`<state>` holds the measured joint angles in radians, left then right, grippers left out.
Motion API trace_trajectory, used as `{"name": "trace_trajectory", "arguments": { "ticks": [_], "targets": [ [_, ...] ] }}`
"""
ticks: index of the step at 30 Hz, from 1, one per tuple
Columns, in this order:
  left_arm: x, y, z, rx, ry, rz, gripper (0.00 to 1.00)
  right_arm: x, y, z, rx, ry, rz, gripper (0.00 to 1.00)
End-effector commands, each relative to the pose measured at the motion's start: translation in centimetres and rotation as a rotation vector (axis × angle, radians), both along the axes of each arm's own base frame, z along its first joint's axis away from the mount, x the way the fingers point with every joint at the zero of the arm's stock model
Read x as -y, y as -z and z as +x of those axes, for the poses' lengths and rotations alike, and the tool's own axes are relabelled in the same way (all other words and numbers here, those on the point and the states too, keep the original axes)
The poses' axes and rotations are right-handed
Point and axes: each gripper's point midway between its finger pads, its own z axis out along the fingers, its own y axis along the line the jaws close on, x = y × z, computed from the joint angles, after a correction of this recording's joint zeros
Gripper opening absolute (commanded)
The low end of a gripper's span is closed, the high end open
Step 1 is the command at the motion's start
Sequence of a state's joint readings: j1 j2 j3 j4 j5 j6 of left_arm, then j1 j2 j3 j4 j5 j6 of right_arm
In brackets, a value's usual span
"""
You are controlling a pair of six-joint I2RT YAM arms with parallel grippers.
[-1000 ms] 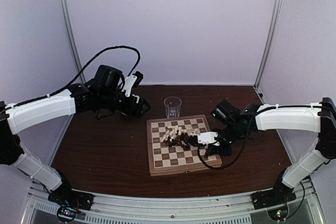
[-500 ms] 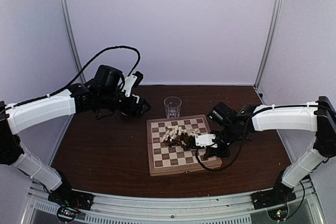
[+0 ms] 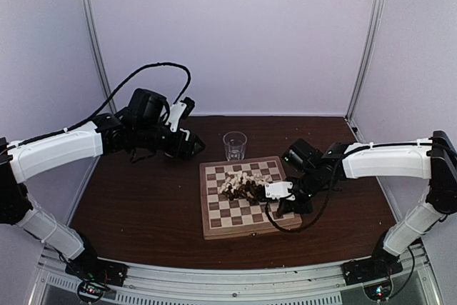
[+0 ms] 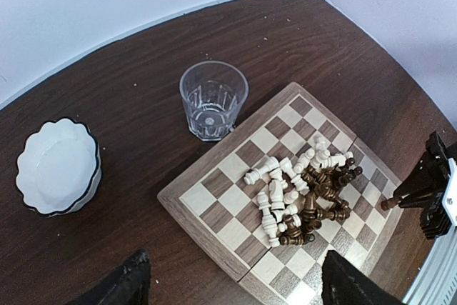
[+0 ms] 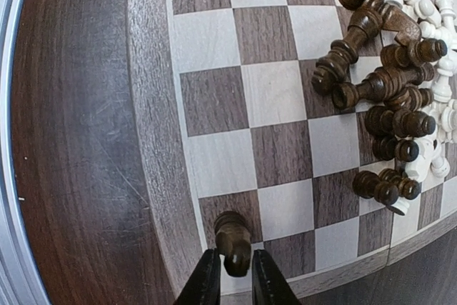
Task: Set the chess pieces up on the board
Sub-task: Place the knight at b8, then pick up the pawn from the chessboard.
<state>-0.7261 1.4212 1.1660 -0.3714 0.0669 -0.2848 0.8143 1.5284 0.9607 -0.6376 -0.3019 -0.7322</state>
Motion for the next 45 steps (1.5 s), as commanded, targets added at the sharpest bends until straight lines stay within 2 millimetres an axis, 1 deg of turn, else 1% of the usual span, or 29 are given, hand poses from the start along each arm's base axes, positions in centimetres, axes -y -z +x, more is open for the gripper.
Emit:
{"name": "trace_trajectory", "arguments": {
  "ticks": [1,4,6,9,11,13,14,16,18,21,29,36,39,45],
  "targets": [
    [0.4,-1.3,0.5,0.034,0.011,-0.016,0.82,-0.3,-0.5,0.3,0.023,0.004,0.007,0.21],
    [0.4,-1.4,0.5,0.035,0.012,-0.017,0.82,-0.3,-0.8,0.1,0.021,0.001,0.011,0.25],
    [0.4,-1.3,0.5,0.034,0.012,-0.015,0.82,-0.2,-1.5,-0.1,0.018,-0.005,0.016,0.27],
    [0.3,-1.4,0.5,0.037,0.010,-0.013,0.82,-0.3,-4.1,-0.1,0.018,-0.003,0.048,0.29],
    [0.4,-1.4,0.5,0.037,0.010,-0.013,0.82,-0.6,-5.9,0.7,0.021,0.023,0.083,0.29],
    [0.4,-1.5,0.5,0.037,0.010,-0.018,0.82,-0.8,-6.9,2.0,0.011,0.062,0.106,0.27],
    [0.4,-1.5,0.5,0.036,0.012,-0.017,0.82,-0.9,-7.0,2.7,0.008,0.080,0.115,0.27],
    [0.4,-1.6,0.5,0.039,0.010,-0.017,0.82,-1.1,-6.8,4.0,0.015,0.110,0.110,0.26],
    [0.3,-1.6,0.5,0.042,0.005,-0.015,0.82,-1.0,-6.0,5.3,0.036,0.134,0.066,0.25],
    [0.2,-1.2,0.7,0.038,-0.002,-0.007,0.82,-1.2,-5.2,6.3,0.036,0.147,0.031,0.24],
    [0.4,-0.7,0.7,0.017,0.001,-0.005,0.82,-1.7,-4.2,7.4,0.024,0.150,-0.010,0.24],
    [0.5,-0.9,0.6,0.019,0.004,-0.014,0.82,-1.6,-3.3,7.6,0.004,0.159,-0.044,0.23],
    [0.5,-1.1,0.5,0.019,0.007,-0.018,0.82,-1.6,-3.0,7.3,-0.007,0.144,-0.054,0.23],
    [0.5,-1.4,0.4,0.024,0.009,-0.025,0.82,-1.4,-1.8,7.4,-0.021,0.147,-0.086,0.23]
  ]
}}
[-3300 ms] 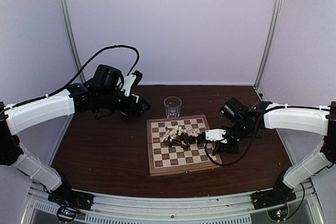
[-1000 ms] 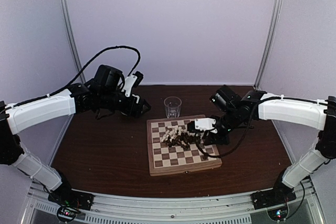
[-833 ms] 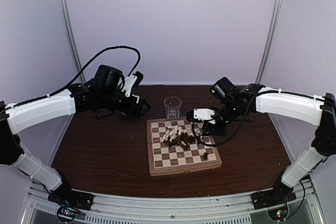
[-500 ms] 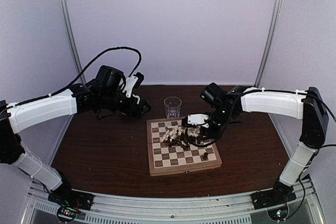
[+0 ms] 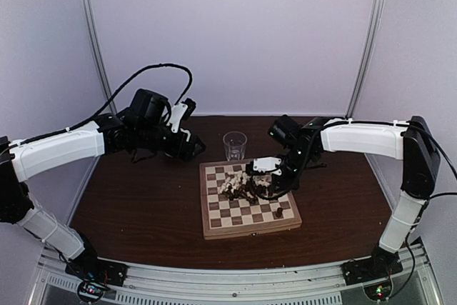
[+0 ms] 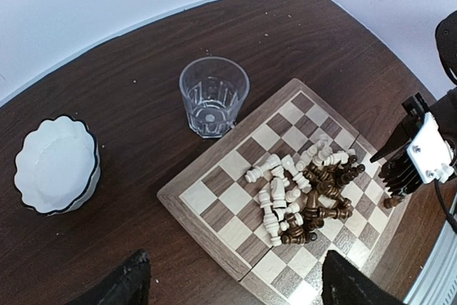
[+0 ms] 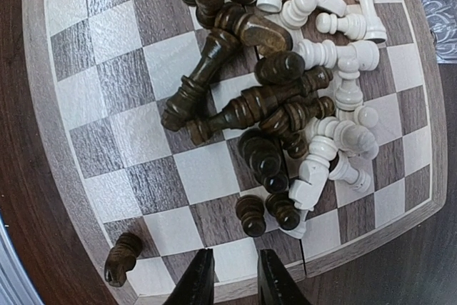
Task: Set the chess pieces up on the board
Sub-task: Pick up the pawn from the chessboard.
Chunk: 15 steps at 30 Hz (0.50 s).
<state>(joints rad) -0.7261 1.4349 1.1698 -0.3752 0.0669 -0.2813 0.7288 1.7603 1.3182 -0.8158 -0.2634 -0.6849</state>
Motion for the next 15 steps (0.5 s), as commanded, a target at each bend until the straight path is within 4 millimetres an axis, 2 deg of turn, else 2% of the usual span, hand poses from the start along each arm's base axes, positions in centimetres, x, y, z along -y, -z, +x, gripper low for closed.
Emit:
{"name": "trace_trajectory", "arguments": {
  "ticks": [1,15],
  "targets": [
    [0.4,-2.0,0.3,0.033,0.007,-0.037,0.82,0.1,0.4,0.6,0.007,0.008,-0.033,0.23],
    [0.4,-2.4,0.1,0.039,0.014,-0.048,0.82,-0.4,1.7,1.6,0.007,0.016,-0.056,0.25]
  ]
}}
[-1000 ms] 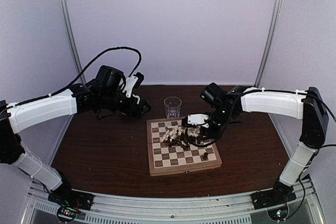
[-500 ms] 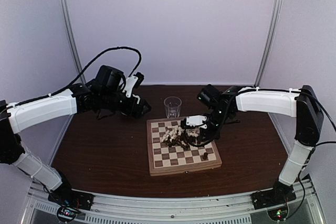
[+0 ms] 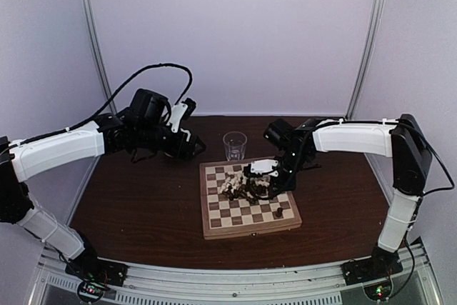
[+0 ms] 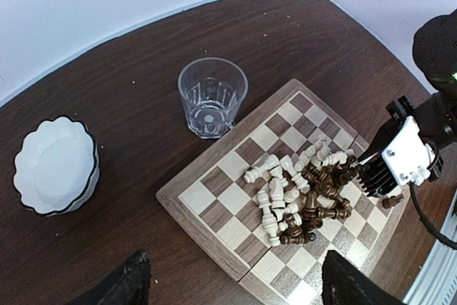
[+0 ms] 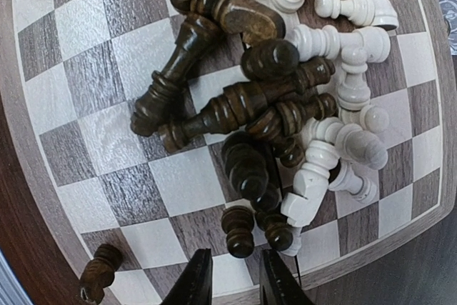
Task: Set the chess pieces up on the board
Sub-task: Pick up the pawn from the chessboard, then place the pawn at a7.
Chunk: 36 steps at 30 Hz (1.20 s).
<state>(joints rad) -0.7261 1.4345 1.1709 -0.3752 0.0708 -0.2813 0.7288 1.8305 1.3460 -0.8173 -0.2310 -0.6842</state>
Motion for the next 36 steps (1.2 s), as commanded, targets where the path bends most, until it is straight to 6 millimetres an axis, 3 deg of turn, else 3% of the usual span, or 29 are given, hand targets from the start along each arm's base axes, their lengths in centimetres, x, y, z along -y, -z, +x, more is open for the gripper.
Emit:
{"name": "trace_trajectory", "arguments": {
  "ticks": [1,10,13,21,27,33,36],
  "targets": [
    [0.3,-2.5,0.1,0.041,0.009,-0.046,0.82,-0.4,-0.1,0.9,0.017,0.005,-0.005,0.25],
    [0.4,-2.4,0.1,0.040,0.012,-0.046,0.82,-0.7,0.6,0.8,-0.004,0.005,-0.008,0.25],
    [0.3,-2.3,0.2,0.037,0.011,-0.046,0.82,-0.7,0.5,0.8,-0.007,0.006,-0.003,0.20],
    [0.4,-2.3,0.1,0.035,0.017,-0.049,0.82,-0.5,-2.3,0.0,0.010,0.001,0.038,0.07],
    [0.6,-2.0,0.1,0.026,0.021,-0.048,0.82,1.3,-4.7,-1.8,0.039,0.003,0.052,0.06],
    [0.7,-1.7,0.1,0.017,0.023,-0.045,0.82,4.2,-3.9,-3.8,0.069,0.013,0.015,0.06],
    [0.8,-1.6,0.1,0.014,0.024,-0.046,0.82,4.7,-3.3,-4.4,0.073,0.011,0.019,0.06]
  ]
}}
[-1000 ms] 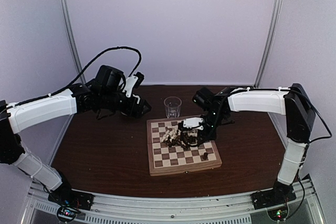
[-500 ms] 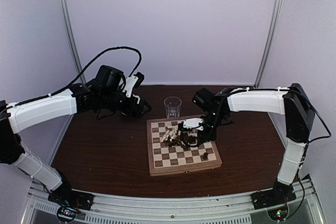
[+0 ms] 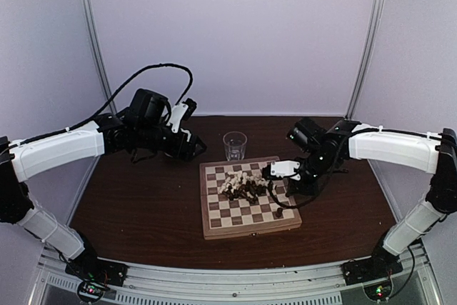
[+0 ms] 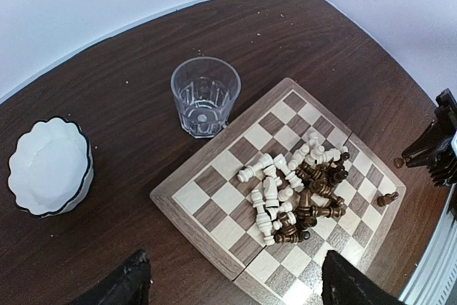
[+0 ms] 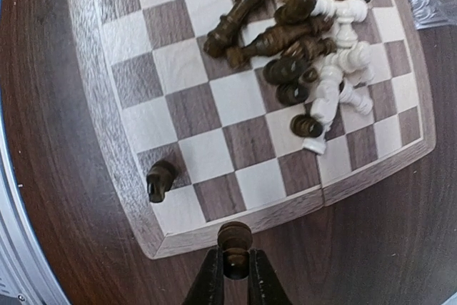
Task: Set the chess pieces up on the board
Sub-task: Place the pawn at a7.
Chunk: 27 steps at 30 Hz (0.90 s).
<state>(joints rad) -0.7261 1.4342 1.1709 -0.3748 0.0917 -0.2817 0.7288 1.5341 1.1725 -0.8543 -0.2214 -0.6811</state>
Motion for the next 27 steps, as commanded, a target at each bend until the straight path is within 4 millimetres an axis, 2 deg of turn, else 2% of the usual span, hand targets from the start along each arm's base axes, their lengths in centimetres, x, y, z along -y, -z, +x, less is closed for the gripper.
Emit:
{"name": "trace_trajectory", "arguments": {
  "ticks": [1,7,14,27],
  "targets": [
    [0.5,-1.5,0.3,0.021,0.006,-0.035,0.82,1.3,1.5,-0.8,0.001,0.005,-0.031,0.06],
    [0.5,-1.5,0.3,0.021,0.007,-0.035,0.82,1.1,2.7,-1.1,-0.033,-0.006,-0.037,0.07],
    [0.4,-1.6,0.3,0.026,0.005,-0.035,0.82,0.2,3.8,-0.6,-0.064,-0.002,-0.045,0.08],
    [0.5,-1.7,0.3,0.028,0.009,-0.036,0.82,-0.8,4.5,-0.2,-0.081,-0.016,-0.056,0.08]
  ]
}}
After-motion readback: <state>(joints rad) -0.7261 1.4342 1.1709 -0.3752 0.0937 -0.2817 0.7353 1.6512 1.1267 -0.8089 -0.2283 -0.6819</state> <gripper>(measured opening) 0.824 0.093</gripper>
